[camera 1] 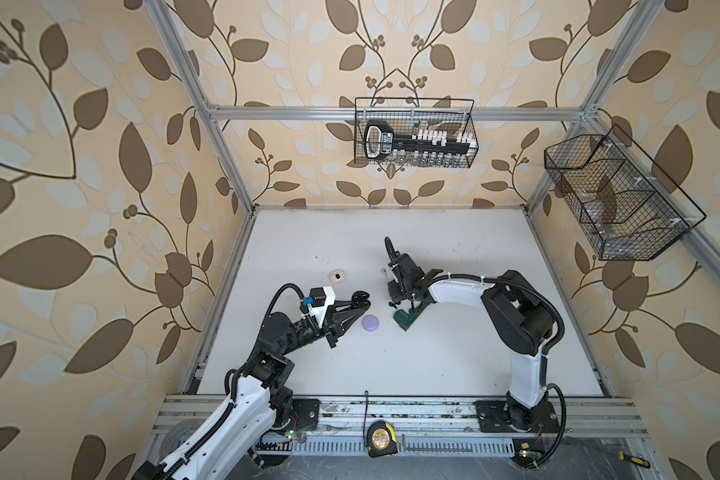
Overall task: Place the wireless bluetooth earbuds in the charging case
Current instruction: 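Lift the lilac earbud toward the black case held by the left gripper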
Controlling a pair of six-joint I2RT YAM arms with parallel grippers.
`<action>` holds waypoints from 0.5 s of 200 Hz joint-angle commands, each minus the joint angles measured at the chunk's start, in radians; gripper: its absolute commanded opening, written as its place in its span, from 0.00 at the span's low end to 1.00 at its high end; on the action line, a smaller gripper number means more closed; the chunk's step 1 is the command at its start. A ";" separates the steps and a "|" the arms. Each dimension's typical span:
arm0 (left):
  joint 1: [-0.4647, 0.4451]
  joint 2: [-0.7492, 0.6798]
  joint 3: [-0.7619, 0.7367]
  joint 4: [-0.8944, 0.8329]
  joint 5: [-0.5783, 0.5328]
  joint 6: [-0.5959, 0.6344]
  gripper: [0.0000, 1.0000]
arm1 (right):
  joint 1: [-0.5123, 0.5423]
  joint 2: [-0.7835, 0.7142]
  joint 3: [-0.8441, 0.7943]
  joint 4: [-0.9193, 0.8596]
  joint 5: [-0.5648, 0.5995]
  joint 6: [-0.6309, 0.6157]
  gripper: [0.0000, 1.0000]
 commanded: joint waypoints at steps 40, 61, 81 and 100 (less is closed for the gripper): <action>0.004 -0.085 -0.038 0.043 -0.017 0.009 0.00 | 0.038 -0.259 -0.032 -0.007 0.046 0.038 0.15; 0.004 -0.105 -0.066 0.068 -0.051 0.026 0.00 | 0.076 -0.356 -0.050 0.019 0.063 0.053 0.15; 0.004 -0.115 -0.091 0.099 -0.093 0.041 0.00 | 0.122 -0.434 -0.068 0.055 0.081 0.061 0.15; 0.003 -0.107 -0.115 0.156 -0.132 0.044 0.00 | 0.165 -0.497 -0.090 0.107 0.082 0.077 0.14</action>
